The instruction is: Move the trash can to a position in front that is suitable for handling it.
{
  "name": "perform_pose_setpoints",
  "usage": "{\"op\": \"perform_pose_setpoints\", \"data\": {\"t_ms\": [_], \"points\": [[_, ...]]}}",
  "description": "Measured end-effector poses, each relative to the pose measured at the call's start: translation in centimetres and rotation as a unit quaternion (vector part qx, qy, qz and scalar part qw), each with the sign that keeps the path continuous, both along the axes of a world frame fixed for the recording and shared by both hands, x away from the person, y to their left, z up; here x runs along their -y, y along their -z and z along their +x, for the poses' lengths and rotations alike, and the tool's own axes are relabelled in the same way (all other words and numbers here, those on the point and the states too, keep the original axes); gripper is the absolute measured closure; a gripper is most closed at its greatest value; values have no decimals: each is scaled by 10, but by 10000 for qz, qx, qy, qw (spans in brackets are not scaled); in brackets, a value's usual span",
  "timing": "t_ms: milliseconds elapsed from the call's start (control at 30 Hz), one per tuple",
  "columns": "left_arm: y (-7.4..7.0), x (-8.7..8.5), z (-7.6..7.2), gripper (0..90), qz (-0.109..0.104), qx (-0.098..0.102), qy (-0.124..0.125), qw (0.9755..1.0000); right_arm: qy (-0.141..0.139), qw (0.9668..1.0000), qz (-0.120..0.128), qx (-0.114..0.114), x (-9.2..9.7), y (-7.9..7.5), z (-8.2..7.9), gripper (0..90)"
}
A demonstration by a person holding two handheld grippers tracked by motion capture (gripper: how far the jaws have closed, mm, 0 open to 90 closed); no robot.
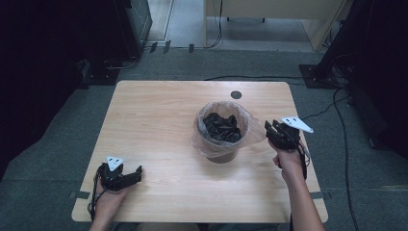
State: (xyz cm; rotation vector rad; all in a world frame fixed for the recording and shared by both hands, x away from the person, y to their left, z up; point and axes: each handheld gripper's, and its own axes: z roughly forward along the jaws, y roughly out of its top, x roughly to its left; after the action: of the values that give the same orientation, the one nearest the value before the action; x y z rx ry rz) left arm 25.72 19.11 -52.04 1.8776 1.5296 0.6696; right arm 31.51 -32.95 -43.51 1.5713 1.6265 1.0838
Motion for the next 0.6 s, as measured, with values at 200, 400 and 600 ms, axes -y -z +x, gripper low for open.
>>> {"op": "perform_pose_setpoints", "data": {"t_ms": [200,400,600], "points": [[0,0,0,101,-1,-1,19,10000,-65,9999,69,45,-15,-8,24,680],[0,0,0,101,15,-8,59,10000,-113,9994,313,40,-30,-7,43,717],[0,0,-1,102,13,-7,91,10000,-432,9985,309,131,-45,-6,50,713]]}}
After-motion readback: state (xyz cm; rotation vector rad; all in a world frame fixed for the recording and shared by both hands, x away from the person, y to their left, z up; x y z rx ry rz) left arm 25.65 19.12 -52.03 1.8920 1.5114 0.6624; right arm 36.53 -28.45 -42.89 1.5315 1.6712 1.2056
